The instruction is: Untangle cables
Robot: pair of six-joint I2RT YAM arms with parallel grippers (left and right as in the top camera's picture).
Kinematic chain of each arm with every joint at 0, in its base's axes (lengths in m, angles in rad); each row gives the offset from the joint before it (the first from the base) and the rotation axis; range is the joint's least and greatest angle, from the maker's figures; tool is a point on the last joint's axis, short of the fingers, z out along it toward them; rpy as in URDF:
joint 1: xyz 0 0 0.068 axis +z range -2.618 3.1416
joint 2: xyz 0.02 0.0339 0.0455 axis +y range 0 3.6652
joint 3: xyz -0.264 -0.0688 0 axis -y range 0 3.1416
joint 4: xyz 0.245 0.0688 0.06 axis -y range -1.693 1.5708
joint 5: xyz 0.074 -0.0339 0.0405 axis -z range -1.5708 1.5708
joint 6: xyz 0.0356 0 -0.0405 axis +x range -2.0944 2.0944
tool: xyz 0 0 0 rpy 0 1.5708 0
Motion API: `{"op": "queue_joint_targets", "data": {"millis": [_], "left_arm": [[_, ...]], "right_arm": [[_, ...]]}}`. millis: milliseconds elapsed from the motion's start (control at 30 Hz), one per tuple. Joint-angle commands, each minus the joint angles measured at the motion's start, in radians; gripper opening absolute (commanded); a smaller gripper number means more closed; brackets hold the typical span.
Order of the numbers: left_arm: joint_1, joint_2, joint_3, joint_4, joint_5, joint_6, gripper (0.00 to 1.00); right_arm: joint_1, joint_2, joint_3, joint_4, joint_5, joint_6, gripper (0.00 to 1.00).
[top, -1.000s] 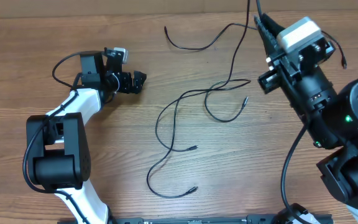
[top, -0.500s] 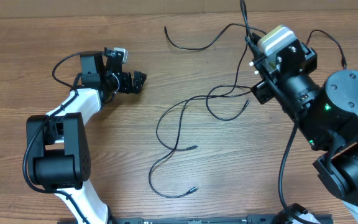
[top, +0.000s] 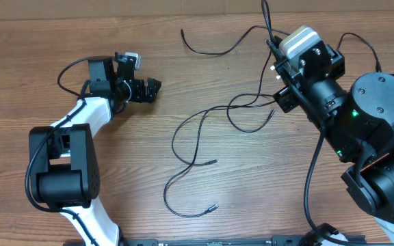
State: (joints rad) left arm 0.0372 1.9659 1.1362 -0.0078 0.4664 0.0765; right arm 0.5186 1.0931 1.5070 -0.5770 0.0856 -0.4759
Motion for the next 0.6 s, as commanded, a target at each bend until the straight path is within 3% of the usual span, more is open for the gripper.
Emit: {"op": "queue_joint_targets", "data": {"millis": [0,433,567], "left_arm": [[0.002,0.008,0.012,0.004,-0.003,-0.01,1.0],[0.001,0.008,0.012,0.032,-0.011,-0.015,1.0],[-0.002,0.009,0.012,-0.018,0.191,-0.087,0.99]], "right_arm": [[0.002,-0.002,0.024,0.003,0.003,-0.005,0.04],[0.002,-0.002,0.024,-0.002,0.004,-0.005,0.04],[0.002,-0.002,0.024,-0.002,0.004,-0.005,0.04]]}}
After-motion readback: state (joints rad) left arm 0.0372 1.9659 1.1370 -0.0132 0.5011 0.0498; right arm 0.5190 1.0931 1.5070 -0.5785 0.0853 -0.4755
